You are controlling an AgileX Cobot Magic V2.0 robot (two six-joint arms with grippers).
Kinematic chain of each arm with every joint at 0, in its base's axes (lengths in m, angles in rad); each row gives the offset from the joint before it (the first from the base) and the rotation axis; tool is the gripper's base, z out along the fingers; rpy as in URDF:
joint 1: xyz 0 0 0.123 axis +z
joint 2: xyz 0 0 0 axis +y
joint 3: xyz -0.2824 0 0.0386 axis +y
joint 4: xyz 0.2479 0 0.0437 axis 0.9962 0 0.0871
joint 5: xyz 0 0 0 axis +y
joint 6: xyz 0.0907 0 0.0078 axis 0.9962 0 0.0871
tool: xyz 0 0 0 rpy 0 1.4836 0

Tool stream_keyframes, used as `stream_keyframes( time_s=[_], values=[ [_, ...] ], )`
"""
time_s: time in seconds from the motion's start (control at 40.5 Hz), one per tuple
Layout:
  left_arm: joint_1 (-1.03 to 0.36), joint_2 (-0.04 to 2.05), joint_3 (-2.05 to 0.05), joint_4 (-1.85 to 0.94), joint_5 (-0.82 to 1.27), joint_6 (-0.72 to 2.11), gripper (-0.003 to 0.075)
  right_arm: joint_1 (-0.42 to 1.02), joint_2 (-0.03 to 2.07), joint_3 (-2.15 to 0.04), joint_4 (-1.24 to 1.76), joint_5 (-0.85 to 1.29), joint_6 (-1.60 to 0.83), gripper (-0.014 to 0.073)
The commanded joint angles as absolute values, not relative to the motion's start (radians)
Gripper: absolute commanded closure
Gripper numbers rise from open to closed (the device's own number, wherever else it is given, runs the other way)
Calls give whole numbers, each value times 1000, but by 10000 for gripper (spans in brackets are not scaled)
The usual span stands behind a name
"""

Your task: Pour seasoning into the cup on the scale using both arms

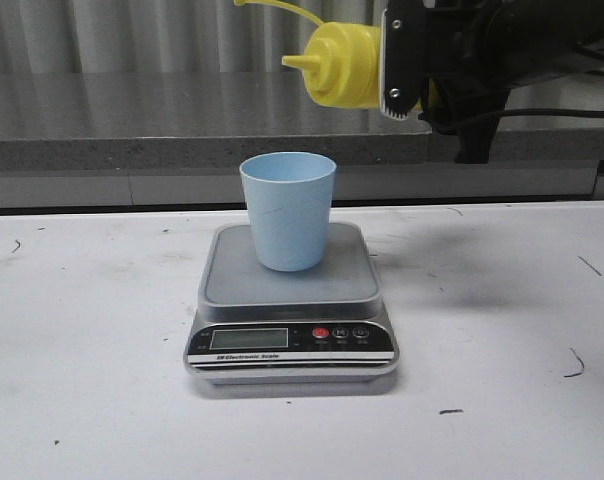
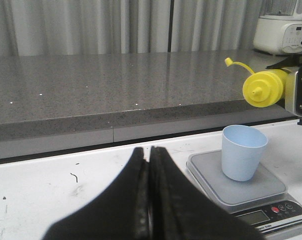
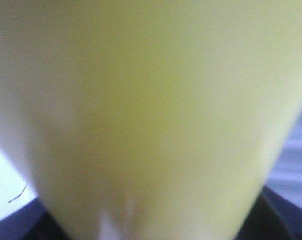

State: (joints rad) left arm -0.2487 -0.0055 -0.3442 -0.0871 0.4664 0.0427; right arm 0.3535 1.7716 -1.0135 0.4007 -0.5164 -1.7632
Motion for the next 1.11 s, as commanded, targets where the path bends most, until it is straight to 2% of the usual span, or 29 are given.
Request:
stream_keyframes(
  time_s=[0.0, 0.617, 0.938, 1.086],
  values=[
    [-247, -19, -368, -98, 387, 34, 740, 354, 1735, -1061, 403, -671, -1806, 328],
    [-247, -19, -368, -98, 387, 34, 740, 354, 1741, -1062, 428, -711, -1881, 328],
    [-247, -19, -368, -98, 387, 34, 740, 354, 1736, -1062, 818, -714, -1854, 326],
    [-247, -19, -368, -98, 387, 34, 740, 352, 1720, -1064, 1016, -667, -1715, 326]
  ],
)
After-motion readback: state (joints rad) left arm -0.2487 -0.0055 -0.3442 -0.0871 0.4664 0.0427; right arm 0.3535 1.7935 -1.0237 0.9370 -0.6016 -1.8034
